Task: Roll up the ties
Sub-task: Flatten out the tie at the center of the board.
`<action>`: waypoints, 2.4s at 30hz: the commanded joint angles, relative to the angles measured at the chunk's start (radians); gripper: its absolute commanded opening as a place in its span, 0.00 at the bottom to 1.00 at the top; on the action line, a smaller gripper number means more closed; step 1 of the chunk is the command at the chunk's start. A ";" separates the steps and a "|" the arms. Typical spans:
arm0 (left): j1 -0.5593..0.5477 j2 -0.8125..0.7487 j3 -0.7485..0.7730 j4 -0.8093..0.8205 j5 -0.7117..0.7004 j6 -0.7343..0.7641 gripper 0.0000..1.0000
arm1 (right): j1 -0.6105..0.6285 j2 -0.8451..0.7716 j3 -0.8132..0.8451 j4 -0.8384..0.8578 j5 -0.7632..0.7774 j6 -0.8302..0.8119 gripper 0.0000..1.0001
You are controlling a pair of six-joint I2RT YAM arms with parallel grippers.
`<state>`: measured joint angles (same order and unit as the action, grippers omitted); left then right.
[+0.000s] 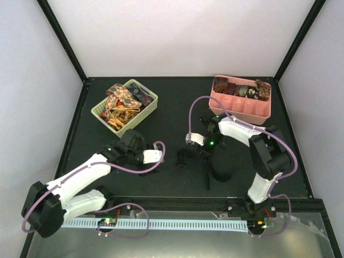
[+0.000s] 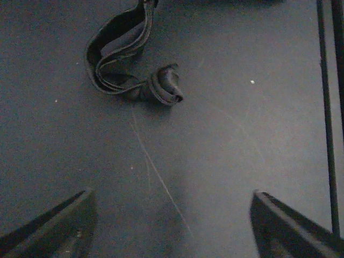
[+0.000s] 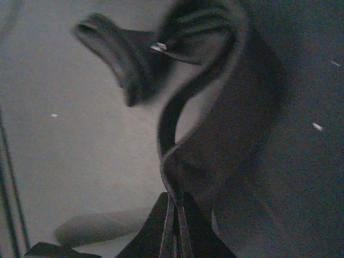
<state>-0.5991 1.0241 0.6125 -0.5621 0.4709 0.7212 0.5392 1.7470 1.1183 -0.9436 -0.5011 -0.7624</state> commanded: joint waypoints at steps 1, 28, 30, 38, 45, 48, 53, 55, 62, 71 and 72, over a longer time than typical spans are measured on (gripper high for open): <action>-0.015 0.066 -0.006 0.182 0.022 0.000 0.86 | -0.075 0.027 0.027 0.044 0.067 -0.045 0.07; -0.212 0.734 0.408 0.089 -0.378 -0.143 0.65 | -0.300 -0.163 0.024 0.083 0.135 0.116 0.71; -0.203 0.729 0.395 0.071 -0.379 -0.129 0.56 | -0.309 -0.209 0.017 0.064 0.118 0.111 0.71; -0.075 0.559 0.275 -0.033 -0.339 -0.055 0.29 | -0.309 -0.308 -0.016 0.018 0.024 0.112 0.72; 0.125 0.398 0.168 -0.096 -0.306 0.060 0.15 | -0.294 -0.350 -0.089 0.041 0.038 0.120 0.71; 0.144 0.324 0.156 -0.102 -0.226 0.089 0.36 | -0.294 -0.382 -0.111 0.052 0.082 0.113 0.71; -0.014 0.293 0.185 0.045 -0.153 -0.062 0.82 | -0.295 -0.390 -0.137 0.060 0.123 0.141 0.71; -0.083 0.322 0.208 0.118 -0.179 -0.111 0.84 | -0.294 -0.404 -0.168 0.064 0.117 0.134 0.70; -0.266 0.603 0.440 0.139 -0.347 -0.228 0.81 | -0.294 -0.444 -0.249 0.141 0.149 0.175 0.70; -0.309 0.829 0.518 0.136 -0.528 -0.256 0.82 | -0.295 -0.285 -0.279 0.244 0.190 0.193 0.68; -0.309 0.836 0.517 0.126 -0.528 -0.253 0.78 | -0.295 -0.269 -0.282 0.242 0.189 0.181 0.67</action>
<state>-0.9092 1.8210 1.0977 -0.4095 0.0357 0.4908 0.2409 1.4269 0.8547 -0.7483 -0.3283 -0.5735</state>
